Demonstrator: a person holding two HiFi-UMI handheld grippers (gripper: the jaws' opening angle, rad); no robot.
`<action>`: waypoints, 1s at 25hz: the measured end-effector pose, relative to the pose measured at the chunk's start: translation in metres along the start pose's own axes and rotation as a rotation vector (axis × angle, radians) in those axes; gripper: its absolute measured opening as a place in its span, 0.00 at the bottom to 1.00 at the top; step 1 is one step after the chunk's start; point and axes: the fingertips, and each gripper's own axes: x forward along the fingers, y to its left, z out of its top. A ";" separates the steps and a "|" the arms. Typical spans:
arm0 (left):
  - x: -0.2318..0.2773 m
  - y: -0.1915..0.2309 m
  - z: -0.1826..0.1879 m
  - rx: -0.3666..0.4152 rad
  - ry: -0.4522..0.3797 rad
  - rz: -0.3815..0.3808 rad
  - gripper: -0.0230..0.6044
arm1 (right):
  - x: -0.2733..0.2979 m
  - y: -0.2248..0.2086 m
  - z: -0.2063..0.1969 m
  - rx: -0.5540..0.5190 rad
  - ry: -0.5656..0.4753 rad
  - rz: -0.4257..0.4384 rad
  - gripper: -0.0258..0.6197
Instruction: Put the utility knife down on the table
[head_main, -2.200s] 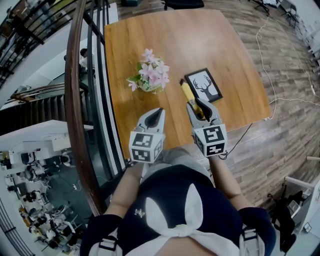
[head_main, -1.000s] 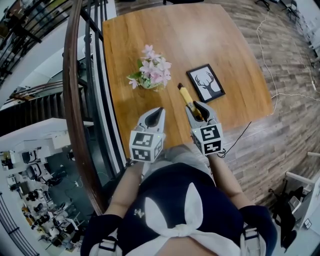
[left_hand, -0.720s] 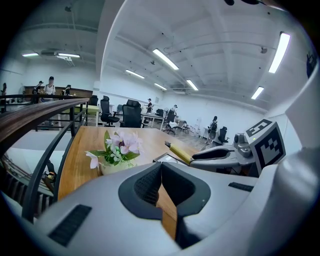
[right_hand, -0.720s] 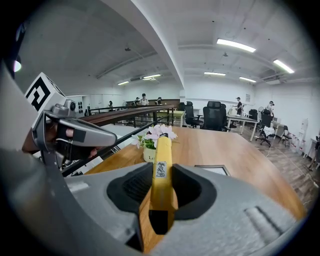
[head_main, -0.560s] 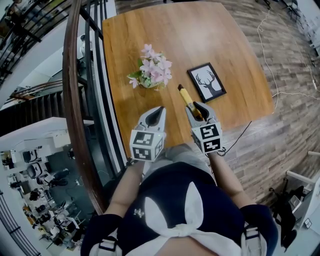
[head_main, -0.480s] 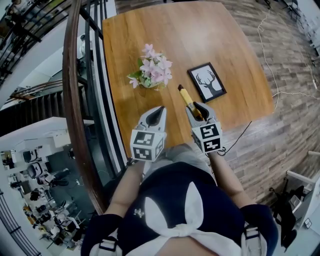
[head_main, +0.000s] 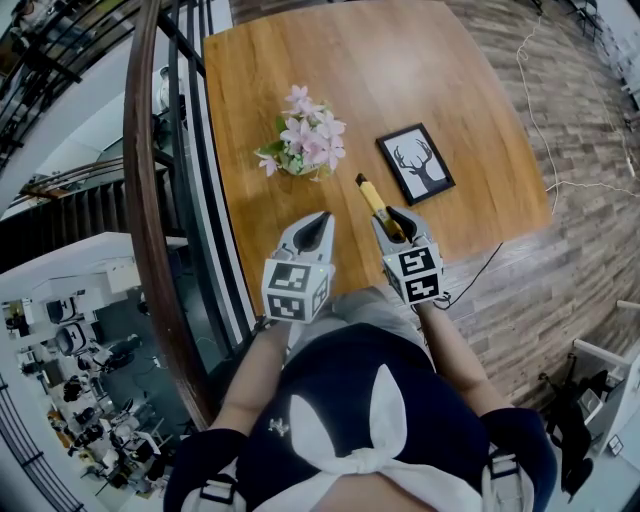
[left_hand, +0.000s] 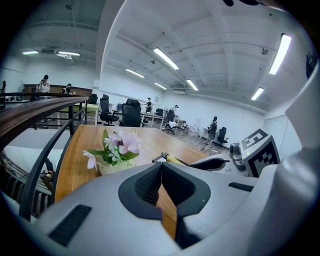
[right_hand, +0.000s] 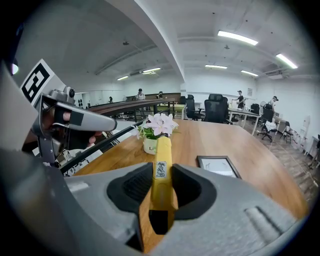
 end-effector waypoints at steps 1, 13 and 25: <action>0.001 0.000 0.000 0.000 0.001 0.000 0.07 | 0.001 0.000 -0.002 0.000 0.004 0.001 0.23; 0.006 0.003 -0.010 -0.008 0.026 -0.004 0.07 | 0.014 -0.002 -0.020 0.003 0.054 0.009 0.23; 0.008 0.008 -0.017 -0.018 0.044 -0.007 0.07 | 0.024 -0.003 -0.039 0.007 0.108 0.011 0.23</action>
